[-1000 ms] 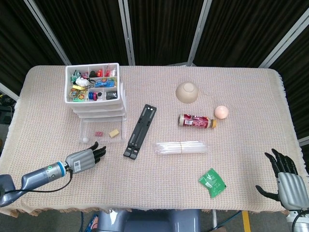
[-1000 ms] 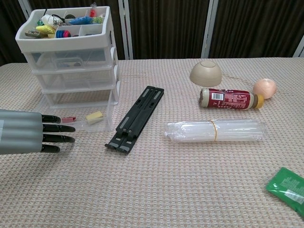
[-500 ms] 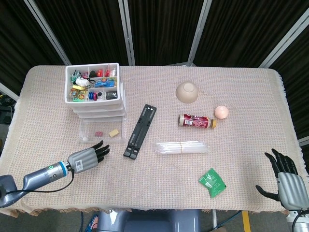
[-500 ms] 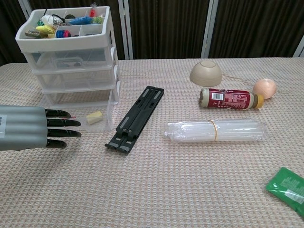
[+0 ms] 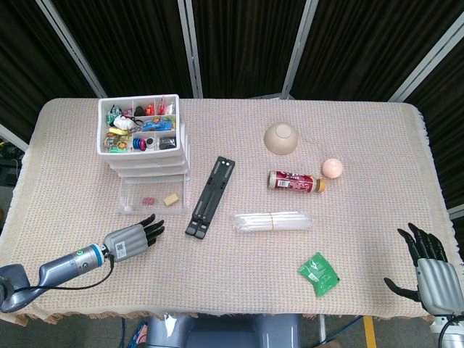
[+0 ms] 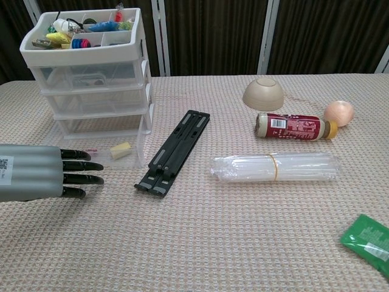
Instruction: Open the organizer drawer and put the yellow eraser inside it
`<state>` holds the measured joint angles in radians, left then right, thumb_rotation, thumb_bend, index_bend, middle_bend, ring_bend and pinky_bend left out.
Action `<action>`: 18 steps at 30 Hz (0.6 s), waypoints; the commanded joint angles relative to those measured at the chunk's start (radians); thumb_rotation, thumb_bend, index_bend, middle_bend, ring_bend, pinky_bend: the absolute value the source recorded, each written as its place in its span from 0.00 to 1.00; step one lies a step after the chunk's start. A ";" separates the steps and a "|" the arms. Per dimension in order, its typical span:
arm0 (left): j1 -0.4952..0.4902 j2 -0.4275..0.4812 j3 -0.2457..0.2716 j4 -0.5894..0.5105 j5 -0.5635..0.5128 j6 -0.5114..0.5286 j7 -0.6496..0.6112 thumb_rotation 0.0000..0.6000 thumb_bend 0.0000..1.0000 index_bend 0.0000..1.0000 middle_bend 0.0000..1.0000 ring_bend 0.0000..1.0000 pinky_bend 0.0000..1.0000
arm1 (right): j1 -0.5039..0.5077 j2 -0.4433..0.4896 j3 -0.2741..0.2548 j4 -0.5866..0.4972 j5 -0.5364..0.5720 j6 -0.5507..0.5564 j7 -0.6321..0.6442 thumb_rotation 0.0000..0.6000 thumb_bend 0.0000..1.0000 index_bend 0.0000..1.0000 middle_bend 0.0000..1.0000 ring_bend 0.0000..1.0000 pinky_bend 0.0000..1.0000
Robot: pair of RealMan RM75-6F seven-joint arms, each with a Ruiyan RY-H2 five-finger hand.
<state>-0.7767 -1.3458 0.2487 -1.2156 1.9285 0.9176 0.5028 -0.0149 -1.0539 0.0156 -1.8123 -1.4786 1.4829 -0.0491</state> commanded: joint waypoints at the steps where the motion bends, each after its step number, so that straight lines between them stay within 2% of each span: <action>1: 0.004 -0.011 -0.011 0.015 -0.019 -0.012 0.001 1.00 1.00 0.27 0.08 0.00 0.12 | -0.001 0.000 -0.001 0.000 -0.001 0.001 0.000 1.00 0.06 0.11 0.00 0.00 0.00; 18: -0.009 -0.058 -0.088 0.081 -0.117 -0.075 0.010 1.00 1.00 0.27 0.07 0.00 0.12 | -0.001 -0.001 -0.001 -0.003 -0.001 0.001 -0.001 1.00 0.06 0.11 0.00 0.00 0.00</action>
<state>-0.7839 -1.4000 0.1639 -1.1386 1.8156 0.8468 0.5105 -0.0158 -1.0545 0.0149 -1.8152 -1.4799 1.4842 -0.0496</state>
